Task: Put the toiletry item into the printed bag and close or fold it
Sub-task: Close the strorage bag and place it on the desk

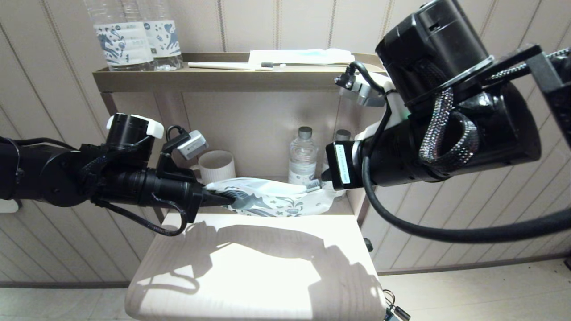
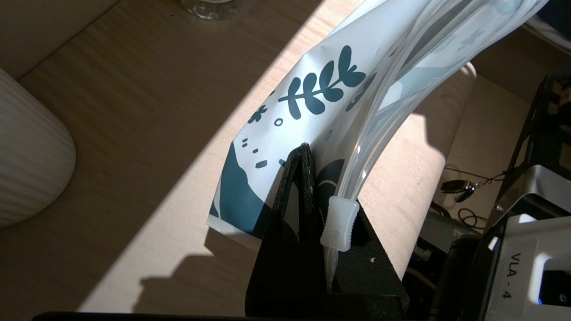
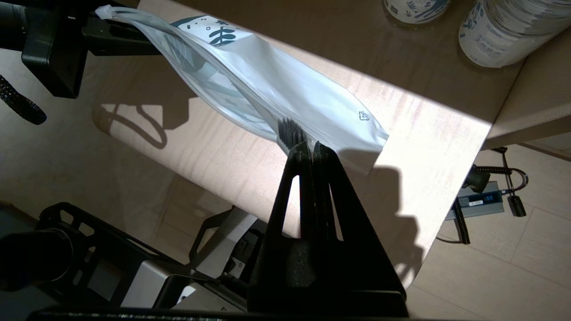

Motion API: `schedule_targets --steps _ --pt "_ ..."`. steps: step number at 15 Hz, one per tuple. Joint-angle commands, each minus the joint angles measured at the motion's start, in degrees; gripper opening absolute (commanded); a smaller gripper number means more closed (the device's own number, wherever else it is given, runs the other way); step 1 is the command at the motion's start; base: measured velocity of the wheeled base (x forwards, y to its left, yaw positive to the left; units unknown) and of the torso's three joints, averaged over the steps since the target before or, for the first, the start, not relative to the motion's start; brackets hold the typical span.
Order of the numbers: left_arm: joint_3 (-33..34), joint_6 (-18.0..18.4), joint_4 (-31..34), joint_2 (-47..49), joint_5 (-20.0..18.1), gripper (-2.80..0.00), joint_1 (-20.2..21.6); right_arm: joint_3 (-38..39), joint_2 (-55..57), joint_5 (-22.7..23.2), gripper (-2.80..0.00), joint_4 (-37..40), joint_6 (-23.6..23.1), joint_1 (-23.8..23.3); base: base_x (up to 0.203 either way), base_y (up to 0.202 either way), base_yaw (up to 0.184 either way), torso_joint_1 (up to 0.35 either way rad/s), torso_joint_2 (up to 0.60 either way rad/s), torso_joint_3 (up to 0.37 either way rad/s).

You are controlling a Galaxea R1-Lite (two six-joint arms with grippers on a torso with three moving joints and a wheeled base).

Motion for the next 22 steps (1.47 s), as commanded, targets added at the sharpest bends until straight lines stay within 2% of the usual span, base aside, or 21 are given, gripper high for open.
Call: schedule_targets --steps 1,10,16,22 --pt "-0.03 0.11 0.00 0.44 -0.22 -2.80 0.04 1.30 -0.45 -0.25 -2.80 0.33 0.17 0.18 0.000 0.000 0.000 0.000 0.00 0.000" --pt "-0.16 0.11 0.00 0.79 -0.22 -2.80 0.04 3.10 0.26 -0.25 -2.80 0.01 0.10 1.75 0.000 0.000 0.000 0.000 0.00 0.000" --pt "0.19 0.20 -0.09 0.53 -0.22 -2.80 0.04 0.33 4.55 -0.25 -2.80 -0.20 -0.27 1.10 0.000 0.000 0.000 0.000 0.00 0.000" --pt "0.01 0.20 -0.09 0.79 -0.22 -2.80 0.04 -0.89 3.24 -0.46 -2.80 0.04 -0.43 1.03 0.000 0.000 0.000 0.000 0.00 0.000"
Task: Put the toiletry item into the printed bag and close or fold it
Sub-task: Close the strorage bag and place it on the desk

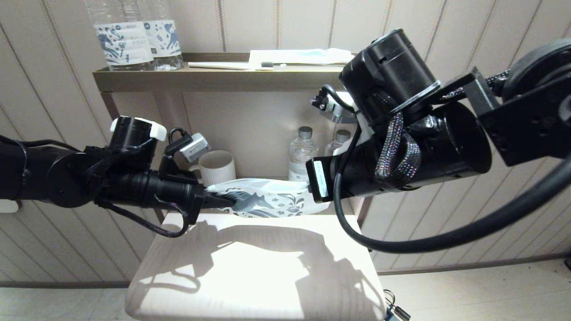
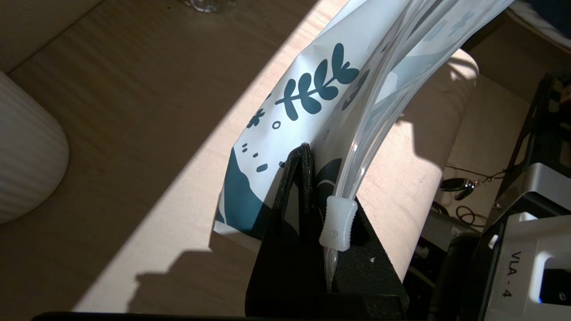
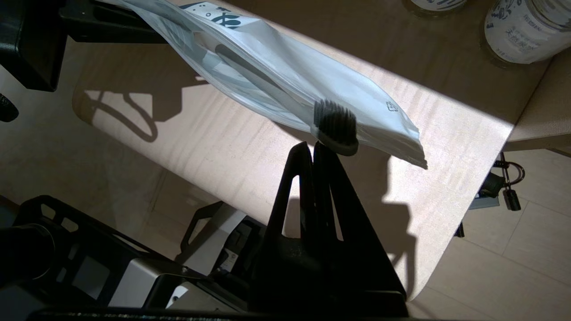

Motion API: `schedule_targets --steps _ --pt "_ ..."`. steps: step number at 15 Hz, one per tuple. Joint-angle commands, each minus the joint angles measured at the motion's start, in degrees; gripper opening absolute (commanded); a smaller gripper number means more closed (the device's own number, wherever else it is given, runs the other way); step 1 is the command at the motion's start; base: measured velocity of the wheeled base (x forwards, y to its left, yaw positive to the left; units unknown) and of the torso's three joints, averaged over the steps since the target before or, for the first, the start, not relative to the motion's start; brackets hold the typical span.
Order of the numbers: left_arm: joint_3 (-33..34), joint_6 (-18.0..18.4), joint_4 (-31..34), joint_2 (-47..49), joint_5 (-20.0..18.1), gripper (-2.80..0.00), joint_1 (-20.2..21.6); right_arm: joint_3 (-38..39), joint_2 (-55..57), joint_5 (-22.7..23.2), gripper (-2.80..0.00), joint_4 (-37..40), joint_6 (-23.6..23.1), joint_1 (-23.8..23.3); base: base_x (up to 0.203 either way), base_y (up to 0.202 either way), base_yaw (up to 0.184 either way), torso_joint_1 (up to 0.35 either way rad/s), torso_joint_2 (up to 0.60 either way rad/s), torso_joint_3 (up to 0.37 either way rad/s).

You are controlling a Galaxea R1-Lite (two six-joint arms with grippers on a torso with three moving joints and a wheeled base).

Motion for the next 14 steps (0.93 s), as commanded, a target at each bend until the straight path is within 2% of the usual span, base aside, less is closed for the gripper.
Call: schedule_targets --steps 1,14 --pt "-0.13 0.10 0.02 0.07 -0.23 -2.80 -0.02 0.19 -1.47 -0.15 -2.80 0.30 0.09 -0.11 0.000 0.000 0.000 0.000 0.00 0.000" --pt "-0.04 0.19 0.02 -0.01 -0.23 -2.80 -0.02 2.20 -1.72 -0.08 -2.80 0.04 0.09 -0.63 0.000 0.000 0.000 0.000 0.00 0.000"
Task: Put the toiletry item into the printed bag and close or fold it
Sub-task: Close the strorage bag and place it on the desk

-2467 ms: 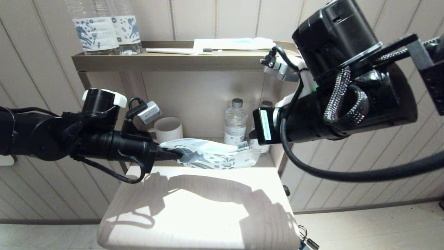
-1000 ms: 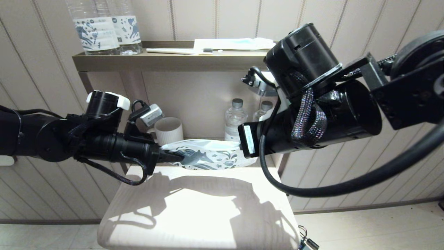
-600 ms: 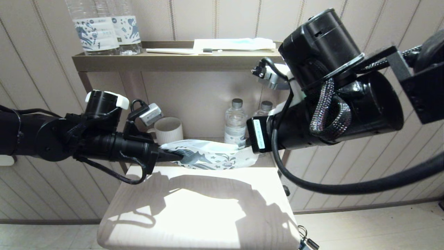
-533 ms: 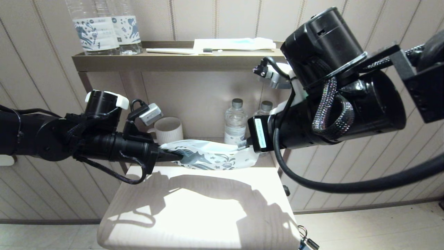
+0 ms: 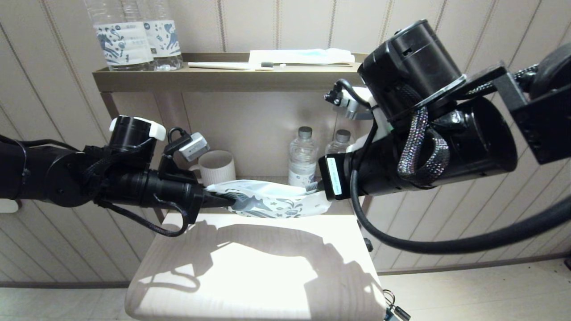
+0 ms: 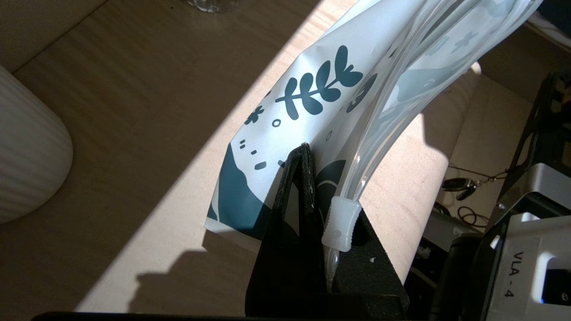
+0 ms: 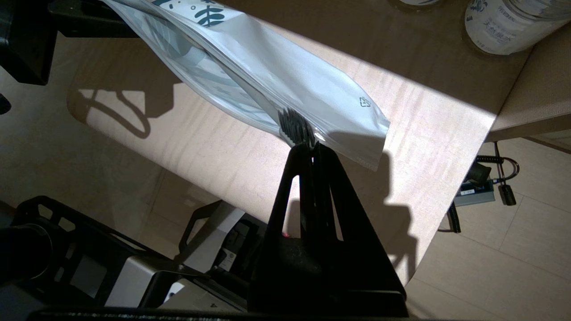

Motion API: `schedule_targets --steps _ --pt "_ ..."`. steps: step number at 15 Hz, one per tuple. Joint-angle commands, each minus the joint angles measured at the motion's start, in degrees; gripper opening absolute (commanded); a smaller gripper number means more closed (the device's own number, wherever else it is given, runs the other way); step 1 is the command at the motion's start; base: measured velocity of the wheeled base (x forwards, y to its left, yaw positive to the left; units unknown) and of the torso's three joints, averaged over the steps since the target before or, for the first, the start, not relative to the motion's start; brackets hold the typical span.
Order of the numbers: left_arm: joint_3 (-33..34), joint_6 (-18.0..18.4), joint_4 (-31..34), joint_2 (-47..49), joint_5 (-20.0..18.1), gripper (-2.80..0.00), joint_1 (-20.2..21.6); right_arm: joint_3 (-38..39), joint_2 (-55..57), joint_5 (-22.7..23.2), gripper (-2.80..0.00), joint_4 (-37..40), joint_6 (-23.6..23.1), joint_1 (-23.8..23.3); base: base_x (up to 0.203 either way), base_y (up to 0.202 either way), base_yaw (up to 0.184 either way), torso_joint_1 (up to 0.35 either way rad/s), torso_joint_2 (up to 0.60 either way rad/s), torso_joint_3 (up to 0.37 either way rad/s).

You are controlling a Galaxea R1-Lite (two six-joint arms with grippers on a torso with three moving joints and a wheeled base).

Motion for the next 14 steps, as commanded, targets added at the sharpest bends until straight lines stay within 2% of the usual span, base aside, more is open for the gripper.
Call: schedule_targets --steps 1,14 --pt "-0.05 0.11 0.00 0.05 -0.25 -2.80 0.00 0.06 0.74 0.03 -2.80 0.18 0.11 -0.02 0.000 0.000 0.000 0.000 0.00 0.000" --pt "0.30 0.11 0.08 -0.65 -0.33 -2.80 0.00 -4.95 8.04 -0.01 -2.80 0.18 0.11 1.62 0.000 0.000 0.000 0.000 0.00 0.000"
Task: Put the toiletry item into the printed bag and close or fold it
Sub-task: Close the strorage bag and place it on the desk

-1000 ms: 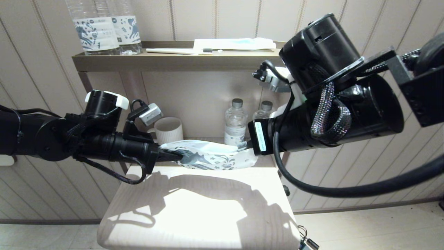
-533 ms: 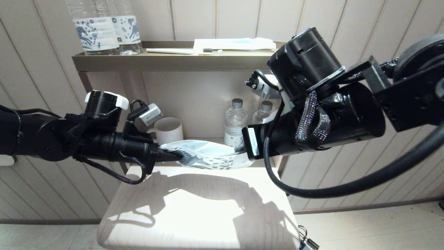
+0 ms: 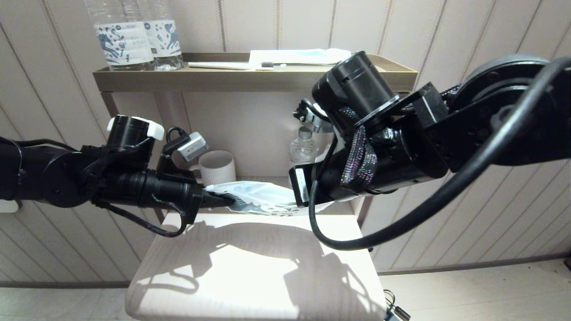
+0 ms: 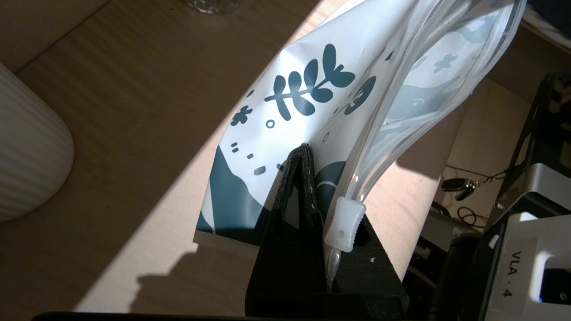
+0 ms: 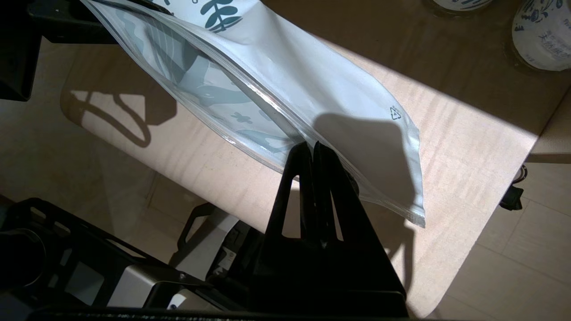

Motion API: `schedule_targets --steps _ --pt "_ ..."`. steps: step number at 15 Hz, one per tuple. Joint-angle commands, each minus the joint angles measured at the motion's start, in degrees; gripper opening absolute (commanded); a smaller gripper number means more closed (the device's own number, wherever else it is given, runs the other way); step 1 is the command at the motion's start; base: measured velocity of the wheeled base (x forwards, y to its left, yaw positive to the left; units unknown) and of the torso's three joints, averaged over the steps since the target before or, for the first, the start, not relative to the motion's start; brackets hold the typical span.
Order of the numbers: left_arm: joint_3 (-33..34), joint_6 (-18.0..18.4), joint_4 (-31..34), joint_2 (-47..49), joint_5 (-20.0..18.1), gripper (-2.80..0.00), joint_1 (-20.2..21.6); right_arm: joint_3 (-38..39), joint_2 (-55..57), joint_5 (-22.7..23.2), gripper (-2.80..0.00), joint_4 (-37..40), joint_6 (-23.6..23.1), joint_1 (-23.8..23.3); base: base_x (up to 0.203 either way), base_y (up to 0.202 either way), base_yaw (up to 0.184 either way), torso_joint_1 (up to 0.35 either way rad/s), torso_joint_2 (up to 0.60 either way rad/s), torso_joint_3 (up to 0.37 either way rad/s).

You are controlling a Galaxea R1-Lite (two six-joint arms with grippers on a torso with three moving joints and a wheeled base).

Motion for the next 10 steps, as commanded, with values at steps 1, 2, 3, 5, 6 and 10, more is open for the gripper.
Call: schedule_targets --steps 1,2,3,5,6,10 --pt "-0.04 0.13 0.00 -0.02 -0.26 -2.80 -0.02 -0.14 0.99 -0.09 -2.80 0.22 0.19 0.13 0.000 0.000 0.000 0.000 0.00 0.000" --pt "-0.04 0.13 0.00 -0.02 -0.26 -2.80 -0.02 0.31 0.90 -0.09 -2.80 0.29 0.19 0.04 0.000 0.000 0.000 0.000 0.00 0.000" --pt "-0.12 0.13 0.00 -0.10 -0.26 -2.80 -0.02 0.55 0.89 -0.09 -2.80 0.33 0.19 0.03 0.000 0.000 0.000 0.000 0.00 0.000" --pt "-0.21 0.13 0.00 -0.01 -0.26 -2.80 -0.02 0.73 0.36 -0.17 -2.80 0.40 0.19 -0.31 0.000 0.000 0.000 0.000 0.00 0.000" --pt "-0.13 0.04 0.00 0.11 -0.26 -2.80 -0.02 0.65 -0.35 -0.18 -2.80 0.44 0.19 -0.53 0.000 0.000 0.000 0.000 0.00 0.000" --pt "-0.39 -0.04 0.09 0.60 -0.26 -2.80 -0.02 2.32 -3.20 -0.24 -2.80 0.57 0.19 -0.66 0.000 0.000 0.000 0.000 0.00 0.000"
